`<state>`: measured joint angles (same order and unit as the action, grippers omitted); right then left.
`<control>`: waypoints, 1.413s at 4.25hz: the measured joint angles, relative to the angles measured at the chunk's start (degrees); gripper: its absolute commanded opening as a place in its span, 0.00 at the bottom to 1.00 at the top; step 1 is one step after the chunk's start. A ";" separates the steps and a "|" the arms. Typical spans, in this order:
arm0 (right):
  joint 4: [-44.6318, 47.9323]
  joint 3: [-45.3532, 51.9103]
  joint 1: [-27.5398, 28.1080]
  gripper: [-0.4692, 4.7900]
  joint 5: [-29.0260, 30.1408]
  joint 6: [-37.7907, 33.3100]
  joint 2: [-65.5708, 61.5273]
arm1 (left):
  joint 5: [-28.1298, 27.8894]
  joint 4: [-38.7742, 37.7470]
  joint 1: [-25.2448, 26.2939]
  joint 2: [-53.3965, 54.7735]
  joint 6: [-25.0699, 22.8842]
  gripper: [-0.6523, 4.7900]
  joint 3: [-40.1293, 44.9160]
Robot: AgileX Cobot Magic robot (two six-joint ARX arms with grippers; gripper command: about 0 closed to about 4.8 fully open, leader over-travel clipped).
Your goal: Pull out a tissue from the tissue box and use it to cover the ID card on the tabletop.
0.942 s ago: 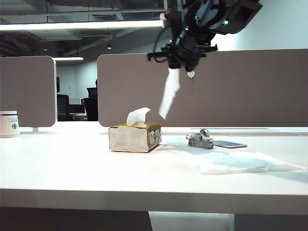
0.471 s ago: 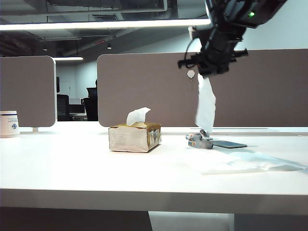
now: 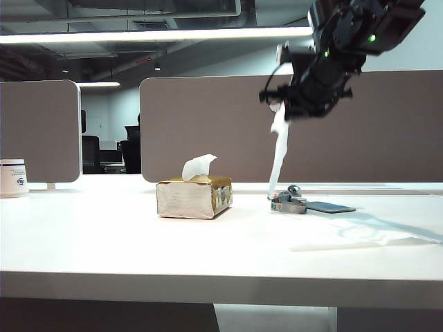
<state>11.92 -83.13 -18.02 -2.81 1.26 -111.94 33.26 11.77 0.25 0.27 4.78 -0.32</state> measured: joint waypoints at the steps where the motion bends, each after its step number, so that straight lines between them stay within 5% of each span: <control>1: -9.33 0.09 0.46 0.09 -3.23 -0.04 -3.32 | 0.00 0.00 0.00 0.02 0.02 0.11 -0.02; 4: -24.90 0.07 9.97 0.09 -11.04 -3.08 -3.30 | -0.02 0.07 0.00 0.00 0.02 0.11 -0.02; 5: -21.29 0.07 9.79 0.49 -7.32 -2.99 -4.11 | -0.02 0.20 0.00 0.02 0.02 0.11 -0.02; 6: -15.52 0.04 9.77 0.68 -6.80 -2.99 -6.64 | -0.02 0.44 0.00 0.00 0.00 0.11 -0.02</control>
<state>-3.60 -83.09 -8.25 -9.61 -1.74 -118.58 33.23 12.21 0.25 0.27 4.78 -0.34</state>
